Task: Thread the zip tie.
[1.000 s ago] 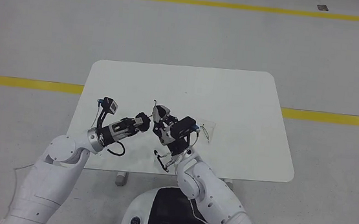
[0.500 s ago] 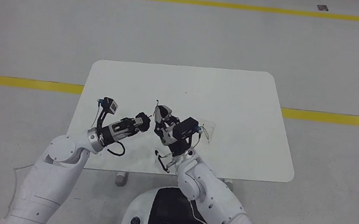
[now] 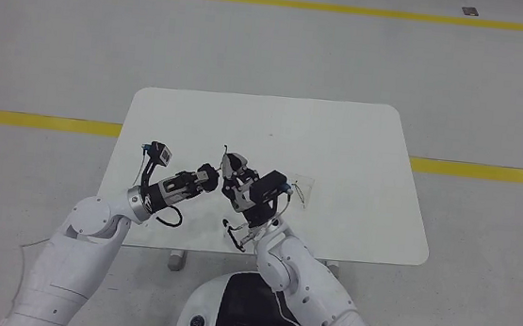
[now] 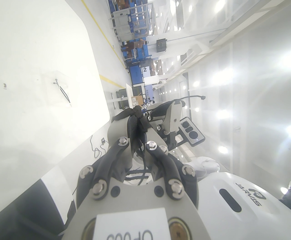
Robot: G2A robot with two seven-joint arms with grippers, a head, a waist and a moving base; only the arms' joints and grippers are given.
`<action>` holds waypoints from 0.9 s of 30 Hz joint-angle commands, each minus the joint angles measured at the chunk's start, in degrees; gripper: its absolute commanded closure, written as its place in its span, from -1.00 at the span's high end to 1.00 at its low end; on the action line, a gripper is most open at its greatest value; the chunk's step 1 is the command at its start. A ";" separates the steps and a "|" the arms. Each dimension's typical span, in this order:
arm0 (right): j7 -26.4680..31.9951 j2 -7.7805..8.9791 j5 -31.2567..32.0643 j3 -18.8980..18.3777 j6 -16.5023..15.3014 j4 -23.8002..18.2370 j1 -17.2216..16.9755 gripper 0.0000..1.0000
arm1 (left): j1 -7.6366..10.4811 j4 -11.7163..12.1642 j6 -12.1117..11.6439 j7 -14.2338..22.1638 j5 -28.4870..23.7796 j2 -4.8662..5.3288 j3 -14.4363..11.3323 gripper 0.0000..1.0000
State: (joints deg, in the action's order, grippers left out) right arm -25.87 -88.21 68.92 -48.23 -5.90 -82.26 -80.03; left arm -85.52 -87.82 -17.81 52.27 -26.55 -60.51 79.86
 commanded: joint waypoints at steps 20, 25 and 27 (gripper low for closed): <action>-0.42 -0.20 -0.09 0.02 0.68 -0.17 -0.58 -1.00 | 0.00 0.00 0.00 0.00 0.00 0.00 0.00 -1.00; -0.43 -0.28 -0.05 0.07 0.77 0.15 -0.42 -1.00 | 0.00 0.00 0.00 0.00 0.00 0.00 0.00 -1.00; -0.45 -0.31 -0.11 0.09 0.79 0.26 -0.36 -1.00 | 0.00 0.00 0.00 0.00 0.00 0.00 0.00 -1.00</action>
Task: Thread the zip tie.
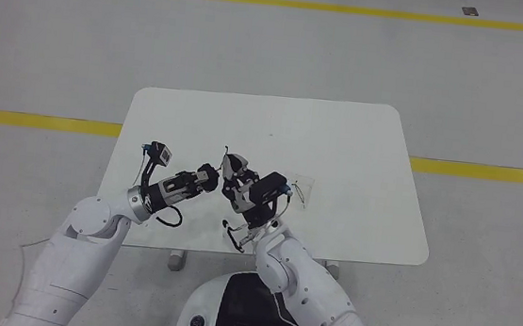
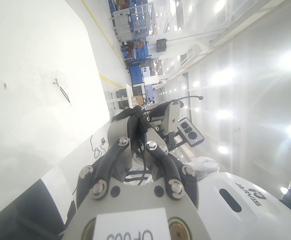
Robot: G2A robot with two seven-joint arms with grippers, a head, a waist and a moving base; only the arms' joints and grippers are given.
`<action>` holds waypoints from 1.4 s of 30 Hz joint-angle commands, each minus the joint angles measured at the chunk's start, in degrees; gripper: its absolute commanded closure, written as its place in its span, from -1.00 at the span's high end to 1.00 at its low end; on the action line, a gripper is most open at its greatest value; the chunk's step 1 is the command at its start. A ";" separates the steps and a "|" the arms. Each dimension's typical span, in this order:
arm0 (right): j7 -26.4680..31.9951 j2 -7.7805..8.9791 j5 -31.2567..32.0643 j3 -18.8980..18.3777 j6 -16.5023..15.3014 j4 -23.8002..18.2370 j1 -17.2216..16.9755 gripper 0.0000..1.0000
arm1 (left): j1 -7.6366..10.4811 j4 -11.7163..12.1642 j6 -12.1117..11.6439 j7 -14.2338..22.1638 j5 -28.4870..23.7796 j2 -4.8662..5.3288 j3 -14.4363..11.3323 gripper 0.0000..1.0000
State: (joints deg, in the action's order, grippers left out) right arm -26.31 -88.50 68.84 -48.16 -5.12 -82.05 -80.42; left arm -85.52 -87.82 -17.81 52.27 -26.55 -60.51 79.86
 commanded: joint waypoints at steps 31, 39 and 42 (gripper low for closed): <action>-0.07 -0.41 0.29 -0.27 1.04 1.45 0.32 -1.00 | 0.00 0.00 0.00 0.00 0.00 0.00 0.00 -1.00; 0.35 -0.41 0.26 -0.38 1.02 1.40 0.01 -1.00 | 0.00 0.00 0.00 0.00 0.00 0.00 0.00 -1.00; 0.51 -0.40 0.19 -0.42 0.85 1.36 -0.19 -1.00 | 0.00 0.00 0.00 0.00 0.00 0.00 0.00 -1.00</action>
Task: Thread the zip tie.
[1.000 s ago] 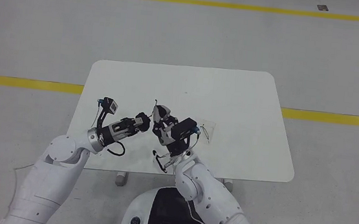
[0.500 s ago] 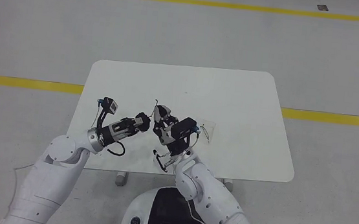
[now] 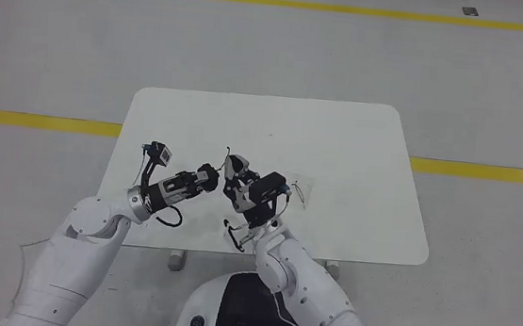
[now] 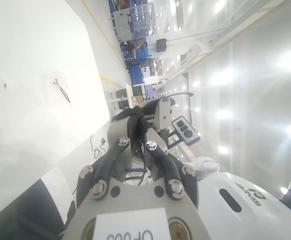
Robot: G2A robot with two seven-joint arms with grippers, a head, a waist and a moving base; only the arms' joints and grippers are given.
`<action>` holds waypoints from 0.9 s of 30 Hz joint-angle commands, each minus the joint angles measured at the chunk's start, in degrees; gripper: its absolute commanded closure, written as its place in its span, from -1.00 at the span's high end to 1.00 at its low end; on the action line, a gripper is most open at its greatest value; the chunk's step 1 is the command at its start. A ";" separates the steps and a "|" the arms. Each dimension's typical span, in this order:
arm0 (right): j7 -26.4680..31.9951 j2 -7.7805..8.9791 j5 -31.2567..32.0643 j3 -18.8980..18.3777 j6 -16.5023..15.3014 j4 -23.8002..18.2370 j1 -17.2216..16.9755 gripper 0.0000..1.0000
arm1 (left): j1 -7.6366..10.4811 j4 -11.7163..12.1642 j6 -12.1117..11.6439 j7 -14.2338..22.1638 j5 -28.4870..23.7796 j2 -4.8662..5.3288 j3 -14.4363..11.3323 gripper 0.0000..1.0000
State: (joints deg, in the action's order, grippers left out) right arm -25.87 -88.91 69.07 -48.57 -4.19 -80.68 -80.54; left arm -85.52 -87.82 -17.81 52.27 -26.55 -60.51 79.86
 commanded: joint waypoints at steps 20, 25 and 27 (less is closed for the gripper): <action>1.56 -0.01 -1.03 0.13 -1.82 0.13 -0.24 -1.00 | 0.00 0.00 0.00 0.00 0.00 0.00 0.00 -1.00; 1.63 -0.03 -1.33 0.02 -1.87 0.14 -0.23 -1.00 | 0.00 0.00 0.00 0.00 0.00 0.00 0.00 -1.00; 1.24 -0.04 -1.69 -0.10 -1.98 0.03 -0.27 -1.00 | 0.00 0.00 0.00 0.00 0.00 0.00 0.00 -1.00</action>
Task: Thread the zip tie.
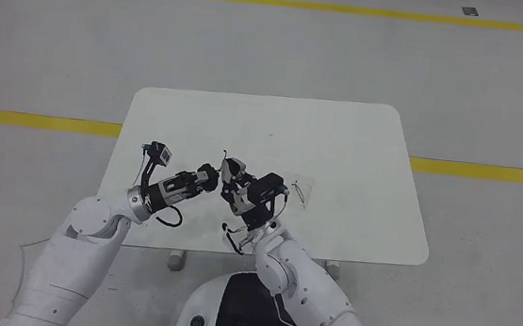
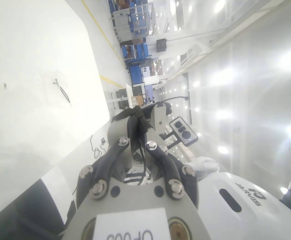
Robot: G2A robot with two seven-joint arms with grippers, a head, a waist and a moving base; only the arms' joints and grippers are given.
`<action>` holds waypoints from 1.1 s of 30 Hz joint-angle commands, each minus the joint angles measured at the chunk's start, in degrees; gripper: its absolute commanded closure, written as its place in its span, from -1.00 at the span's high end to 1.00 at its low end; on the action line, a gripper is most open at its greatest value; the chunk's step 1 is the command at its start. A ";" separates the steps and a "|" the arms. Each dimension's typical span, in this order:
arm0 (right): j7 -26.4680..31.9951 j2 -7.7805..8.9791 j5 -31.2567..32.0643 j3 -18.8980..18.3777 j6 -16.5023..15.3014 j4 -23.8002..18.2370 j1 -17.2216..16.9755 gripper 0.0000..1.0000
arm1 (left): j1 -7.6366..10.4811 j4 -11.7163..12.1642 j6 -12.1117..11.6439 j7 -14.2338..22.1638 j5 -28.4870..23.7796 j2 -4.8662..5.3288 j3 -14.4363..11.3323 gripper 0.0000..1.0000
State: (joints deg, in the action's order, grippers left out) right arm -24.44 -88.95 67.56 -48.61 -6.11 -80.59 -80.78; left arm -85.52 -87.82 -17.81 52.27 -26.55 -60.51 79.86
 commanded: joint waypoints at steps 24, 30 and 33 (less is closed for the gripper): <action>1.12 0.30 -0.64 -0.73 -1.05 -0.69 -0.83 -1.00 | -0.17 -0.89 0.49 -1.86 0.17 0.15 -0.88 -1.00; 2.06 0.39 -0.11 -0.89 -0.52 -0.58 -0.87 -1.00 | -0.20 -1.07 0.50 -1.93 0.11 0.31 -0.99 -1.00; 2.50 0.45 -0.05 -0.99 -0.45 -0.67 -0.95 -1.00 | -0.20 -1.19 0.54 -1.93 0.10 0.38 -1.11 -1.00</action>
State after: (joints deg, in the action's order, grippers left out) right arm -22.05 -88.51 67.55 -49.56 -6.55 -81.21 -81.70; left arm -85.72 -88.97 -17.31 50.33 -26.46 -60.15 78.80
